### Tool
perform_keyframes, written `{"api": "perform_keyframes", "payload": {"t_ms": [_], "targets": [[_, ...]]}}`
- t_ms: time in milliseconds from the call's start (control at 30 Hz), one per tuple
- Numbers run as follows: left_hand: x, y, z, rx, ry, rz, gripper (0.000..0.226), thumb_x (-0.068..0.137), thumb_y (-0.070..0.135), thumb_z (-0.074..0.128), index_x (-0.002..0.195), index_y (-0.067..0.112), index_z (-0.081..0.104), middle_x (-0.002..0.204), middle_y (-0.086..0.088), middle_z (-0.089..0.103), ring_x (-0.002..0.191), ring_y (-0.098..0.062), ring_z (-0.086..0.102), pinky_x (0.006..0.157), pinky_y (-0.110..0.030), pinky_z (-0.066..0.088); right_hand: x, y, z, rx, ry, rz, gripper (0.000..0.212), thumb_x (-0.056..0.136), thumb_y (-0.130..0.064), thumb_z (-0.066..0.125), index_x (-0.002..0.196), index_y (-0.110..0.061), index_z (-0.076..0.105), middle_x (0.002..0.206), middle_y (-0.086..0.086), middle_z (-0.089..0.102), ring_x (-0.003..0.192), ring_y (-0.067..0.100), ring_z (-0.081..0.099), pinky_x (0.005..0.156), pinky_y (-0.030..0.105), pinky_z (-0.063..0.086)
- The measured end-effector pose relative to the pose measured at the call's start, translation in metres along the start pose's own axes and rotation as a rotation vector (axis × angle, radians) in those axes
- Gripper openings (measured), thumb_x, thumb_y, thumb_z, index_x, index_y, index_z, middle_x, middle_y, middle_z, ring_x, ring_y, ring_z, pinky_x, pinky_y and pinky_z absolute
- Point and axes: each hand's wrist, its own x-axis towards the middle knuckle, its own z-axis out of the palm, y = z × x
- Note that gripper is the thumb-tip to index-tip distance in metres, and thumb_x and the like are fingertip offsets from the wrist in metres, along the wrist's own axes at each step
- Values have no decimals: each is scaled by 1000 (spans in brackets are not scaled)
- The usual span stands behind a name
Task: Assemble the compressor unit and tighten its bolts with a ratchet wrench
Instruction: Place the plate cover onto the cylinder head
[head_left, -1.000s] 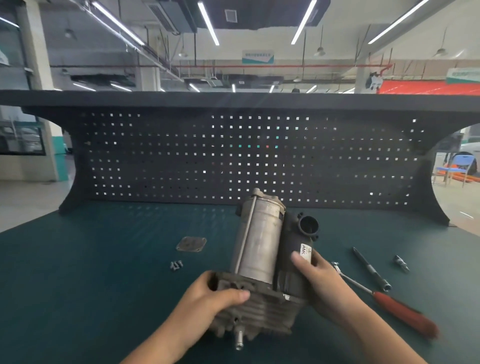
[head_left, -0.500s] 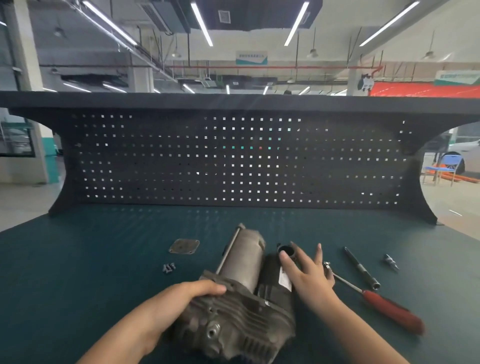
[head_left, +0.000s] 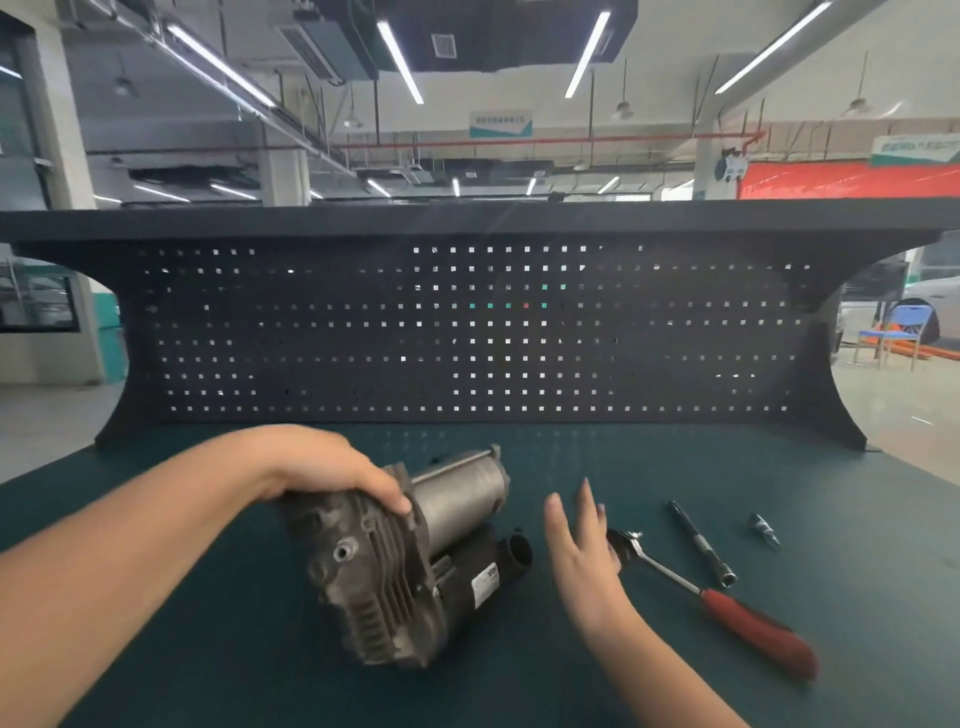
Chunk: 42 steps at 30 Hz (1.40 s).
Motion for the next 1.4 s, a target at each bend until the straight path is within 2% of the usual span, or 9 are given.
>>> {"api": "perform_keyframes", "payload": {"t_ms": [233,400,500,600,733,900,1000,1200,1400], "targets": [[-4,37,12,850,123,225,62,52,75,72,79,19,72,65,13,67,60,-9,61,55,-23,48,-4,-7,-22,494,110,-78,97,64,-68,52,149,-30,26,146,-13,37,130,1,35,103,21,25],[-1,19,35,980,382,420,84,56,78,66,119,25,50,95,11,56,93,-18,59,68,-32,43,-4,-1,-24,537,163,-181,52,78,-48,74,124,-34,56,130,-10,59,121,4,53,102,26,40],[8,0,44,781,396,469,102,64,73,67,147,30,25,119,13,48,112,-13,43,82,-31,43,-4,3,-20,476,183,-223,21,86,-34,69,106,-36,65,113,-13,68,110,5,61,98,29,45],[15,-14,52,456,397,509,112,64,67,73,153,37,11,138,16,33,123,-7,30,99,-30,40,-1,1,-25,467,142,-212,16,92,-29,63,105,-38,64,111,-18,67,103,-5,61,83,10,45],[18,-29,80,-22,632,546,139,53,60,86,150,44,-12,141,21,17,126,-3,28,109,-30,33,2,-1,-33,440,109,-158,18,92,-34,61,109,-38,62,105,-25,65,86,-21,58,64,-2,41],[26,-56,127,-665,712,632,97,50,55,84,133,44,35,129,24,54,116,9,53,98,-9,41,-1,0,-32,390,157,-238,13,91,-28,63,99,-38,63,98,-23,68,87,-16,59,64,0,41],[26,-63,128,-724,590,696,77,57,47,82,124,42,45,116,32,64,109,14,57,87,-3,42,-4,5,-30,331,218,-325,18,91,-23,63,103,-36,63,102,-27,66,98,-12,58,77,9,42],[26,-68,125,-724,502,669,110,59,47,79,148,35,16,116,39,56,107,27,49,82,6,34,-8,8,-29,306,315,-463,24,95,-9,56,105,-30,62,105,-21,67,97,-10,59,79,2,41],[25,-63,128,-774,587,610,106,53,55,77,146,30,31,120,30,54,107,25,49,81,5,36,-8,3,-28,230,303,-410,24,98,-15,51,102,-36,62,102,-30,65,96,-16,56,76,0,39]]}}
